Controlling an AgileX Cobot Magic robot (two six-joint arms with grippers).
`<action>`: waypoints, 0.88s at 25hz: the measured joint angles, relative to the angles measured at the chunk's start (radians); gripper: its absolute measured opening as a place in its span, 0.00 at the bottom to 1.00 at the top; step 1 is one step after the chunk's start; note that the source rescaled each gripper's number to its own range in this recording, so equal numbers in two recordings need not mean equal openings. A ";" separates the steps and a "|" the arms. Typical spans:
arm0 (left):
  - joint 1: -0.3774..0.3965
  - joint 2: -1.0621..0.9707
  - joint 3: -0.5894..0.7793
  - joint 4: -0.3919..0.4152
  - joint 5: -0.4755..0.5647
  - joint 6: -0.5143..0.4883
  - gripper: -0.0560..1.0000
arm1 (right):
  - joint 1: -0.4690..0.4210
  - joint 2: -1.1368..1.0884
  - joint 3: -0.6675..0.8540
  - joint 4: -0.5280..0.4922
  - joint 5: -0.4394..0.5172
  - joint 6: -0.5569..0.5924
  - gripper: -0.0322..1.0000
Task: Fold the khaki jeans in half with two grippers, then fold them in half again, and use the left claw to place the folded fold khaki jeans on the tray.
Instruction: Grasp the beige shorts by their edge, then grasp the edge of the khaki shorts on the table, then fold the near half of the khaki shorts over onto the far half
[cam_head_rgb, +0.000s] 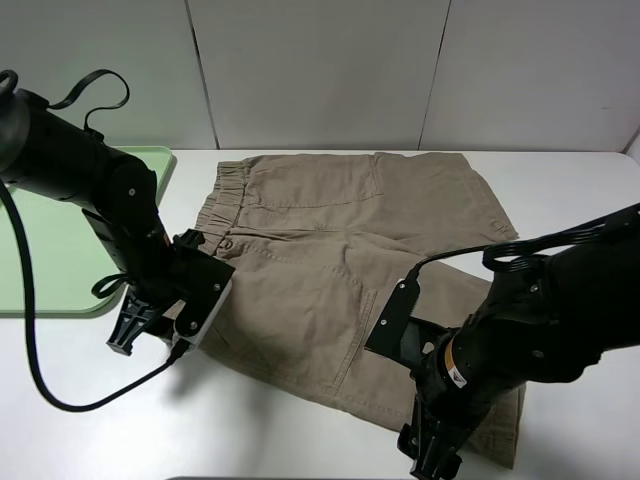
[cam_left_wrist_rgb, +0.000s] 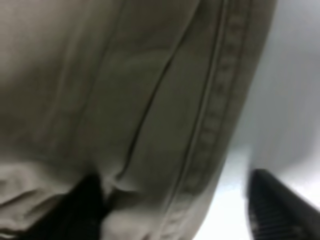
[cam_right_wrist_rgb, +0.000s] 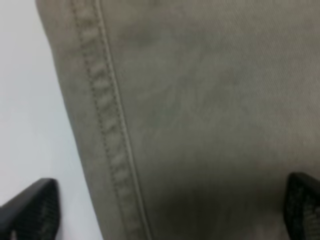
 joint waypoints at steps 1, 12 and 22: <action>0.000 0.000 0.000 0.000 -0.006 0.000 0.42 | 0.000 0.000 0.000 0.000 -0.001 0.000 0.83; 0.000 0.000 0.000 -0.003 -0.016 0.001 0.06 | 0.000 0.000 0.001 -0.001 -0.005 0.000 0.03; 0.000 -0.001 0.000 -0.004 -0.025 0.001 0.06 | 0.000 0.000 -0.001 -0.001 0.016 0.000 0.03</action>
